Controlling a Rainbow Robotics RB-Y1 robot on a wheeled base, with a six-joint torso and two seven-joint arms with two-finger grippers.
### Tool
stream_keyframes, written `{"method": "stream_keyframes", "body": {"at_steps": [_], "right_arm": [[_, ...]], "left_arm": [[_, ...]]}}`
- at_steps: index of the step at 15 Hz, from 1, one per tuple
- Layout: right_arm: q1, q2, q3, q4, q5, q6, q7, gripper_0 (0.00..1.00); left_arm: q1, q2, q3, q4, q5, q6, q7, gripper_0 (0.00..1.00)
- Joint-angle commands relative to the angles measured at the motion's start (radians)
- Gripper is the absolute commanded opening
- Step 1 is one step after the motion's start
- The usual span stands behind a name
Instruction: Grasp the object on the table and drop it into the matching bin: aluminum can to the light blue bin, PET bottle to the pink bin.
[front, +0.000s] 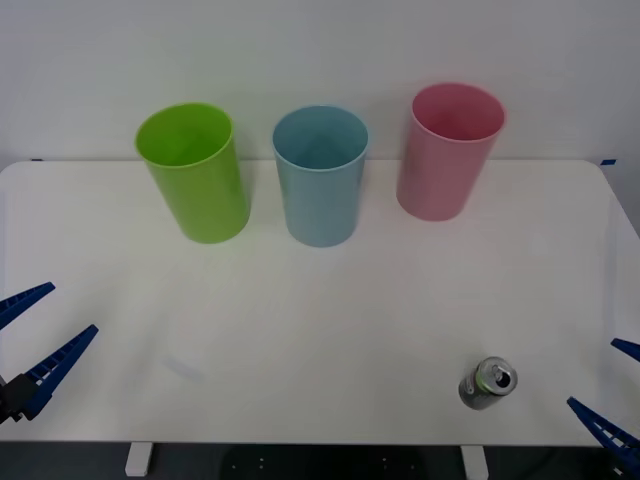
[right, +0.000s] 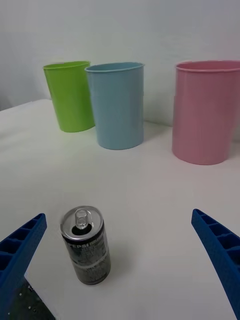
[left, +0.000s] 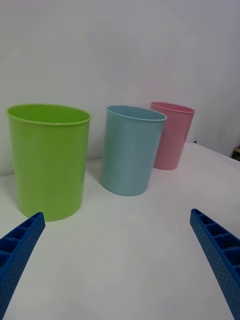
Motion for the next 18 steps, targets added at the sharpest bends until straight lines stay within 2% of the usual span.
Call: {"method": "stream_keyframes", "body": {"at_steps": [1, 4, 15, 18], "right_arm": [[-0.013, -0.005, 0.010, 0.069, 0.027, -0.031, 0.048, 1.00], [-0.027, -0.005, 0.015, 0.121, 0.080, -0.057, 0.050, 1.00], [-0.105, -0.004, 0.145, 0.255, 0.106, -0.020, 0.094, 1.00], [-0.129, 0.026, 0.152, 0.264, 0.134, 0.006, 0.111, 1.00]], "left_arm": [[0.000, 0.000, 0.000, 0.000, 0.000, 0.000, 0.000, 1.00], [0.000, 0.000, 0.000, 0.000, 0.000, 0.000, 0.000, 1.00], [0.000, 0.000, 0.000, 0.000, 0.000, 0.000, 0.000, 1.00], [0.000, 0.000, 0.000, 0.000, 0.000, 0.000, 0.000, 1.00]]}}
